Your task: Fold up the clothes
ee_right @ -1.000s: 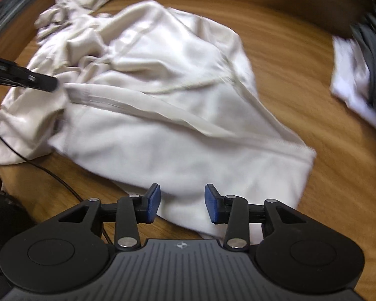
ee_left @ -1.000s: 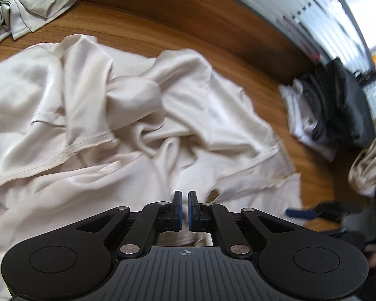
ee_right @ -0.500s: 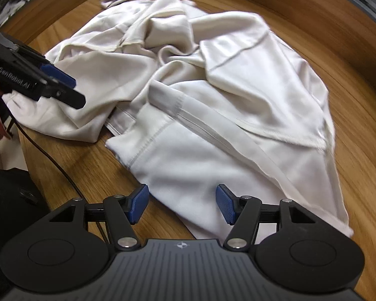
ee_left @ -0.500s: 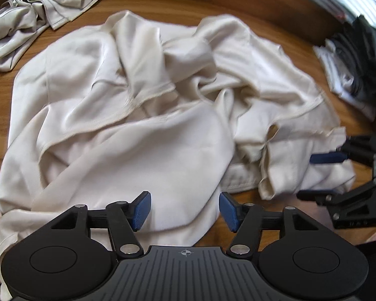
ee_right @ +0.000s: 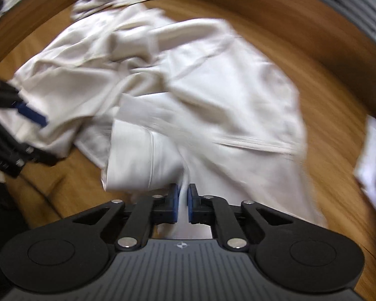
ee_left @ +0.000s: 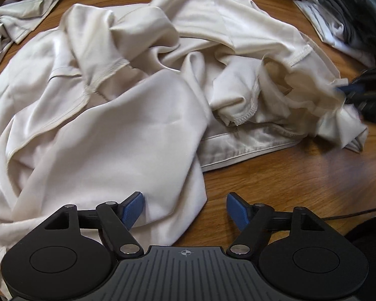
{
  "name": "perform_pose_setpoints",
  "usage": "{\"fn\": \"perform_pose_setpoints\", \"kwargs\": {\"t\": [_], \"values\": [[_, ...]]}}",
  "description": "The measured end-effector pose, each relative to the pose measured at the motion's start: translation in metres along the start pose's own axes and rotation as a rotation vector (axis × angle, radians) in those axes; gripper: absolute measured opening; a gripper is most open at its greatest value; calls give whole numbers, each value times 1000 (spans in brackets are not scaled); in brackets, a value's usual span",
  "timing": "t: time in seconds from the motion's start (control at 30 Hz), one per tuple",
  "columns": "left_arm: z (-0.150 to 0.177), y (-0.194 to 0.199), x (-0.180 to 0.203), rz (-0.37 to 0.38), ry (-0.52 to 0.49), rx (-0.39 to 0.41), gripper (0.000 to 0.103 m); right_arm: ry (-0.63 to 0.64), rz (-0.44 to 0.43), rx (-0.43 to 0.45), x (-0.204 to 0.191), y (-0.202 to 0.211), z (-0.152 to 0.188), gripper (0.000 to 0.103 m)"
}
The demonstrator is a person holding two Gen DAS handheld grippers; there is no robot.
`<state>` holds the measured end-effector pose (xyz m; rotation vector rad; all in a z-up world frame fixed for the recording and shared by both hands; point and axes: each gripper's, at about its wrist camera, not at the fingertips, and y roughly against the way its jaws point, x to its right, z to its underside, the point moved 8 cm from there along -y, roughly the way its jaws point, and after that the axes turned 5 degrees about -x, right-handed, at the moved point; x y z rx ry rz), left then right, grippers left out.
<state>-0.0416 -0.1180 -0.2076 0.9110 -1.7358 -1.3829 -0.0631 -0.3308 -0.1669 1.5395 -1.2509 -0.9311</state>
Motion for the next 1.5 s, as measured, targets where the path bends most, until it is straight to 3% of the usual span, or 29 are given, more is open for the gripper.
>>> {"fn": "perform_pose_setpoints", "kwargs": {"t": [0.2, 0.27, 0.4, 0.47, 0.53, 0.63, 0.7, 0.83, 0.97, 1.13, 1.4, 1.5], "values": [[-7, -1, -5, -23, 27, 28, 74, -152, 153, -35, 83, 16, 41, 2], [-9, 0, -10, -23, 57, 37, 65, -202, 200, -68, 109, 16, 61, 2], [-11, 3, -19, -24, 93, 46, 50, -276, 180, -90, 129, 23, 87, 3], [-11, 5, -22, -23, 91, 50, 18, -273, 169, -102, 128, 22, 92, 3], [-11, 8, -25, -21, 98, 57, 5, -267, 150, -110, 118, 19, 92, 4], [-13, 16, -36, -45, 126, 81, 5, -255, 118, -112, 102, 15, 88, 6], [-16, 23, -47, -67, 157, 103, 5, -241, 97, -102, 85, 16, 79, 23], [-18, 45, -83, -133, 235, 150, 4, -192, 24, -71, 51, 15, 58, 37], [-14, 66, -125, -210, 327, 172, 4, -107, -30, -62, 16, 8, 39, 63], [7, 81, -175, -272, 452, 167, 5, 4, -76, -65, -25, -5, 19, 65], [46, 80, -194, -203, 577, 112, 14, 93, -91, -100, -52, -27, 10, 66], [50, 79, -184, -184, 576, 115, 29, 106, -83, -107, -52, -32, 10, 66]]}}
